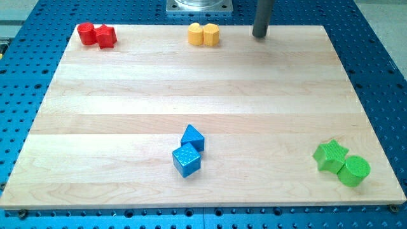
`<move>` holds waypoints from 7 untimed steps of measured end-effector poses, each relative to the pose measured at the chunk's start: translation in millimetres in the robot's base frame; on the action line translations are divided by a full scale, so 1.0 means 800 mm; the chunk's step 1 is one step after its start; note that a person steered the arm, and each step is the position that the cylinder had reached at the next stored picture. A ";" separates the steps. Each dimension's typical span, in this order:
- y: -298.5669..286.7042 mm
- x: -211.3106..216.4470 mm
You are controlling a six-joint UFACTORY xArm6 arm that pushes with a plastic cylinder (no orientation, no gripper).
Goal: Move the yellow hexagon diagonally to the green blocks
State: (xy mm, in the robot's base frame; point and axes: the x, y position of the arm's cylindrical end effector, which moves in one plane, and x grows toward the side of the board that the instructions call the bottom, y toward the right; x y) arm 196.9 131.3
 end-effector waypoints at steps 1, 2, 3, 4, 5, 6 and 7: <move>-0.049 -0.005; -0.097 0.035; -0.121 0.097; -0.112 0.104; -0.114 0.038; -0.152 0.054; -0.200 0.123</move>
State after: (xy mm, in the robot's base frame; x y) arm 295.0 -28.7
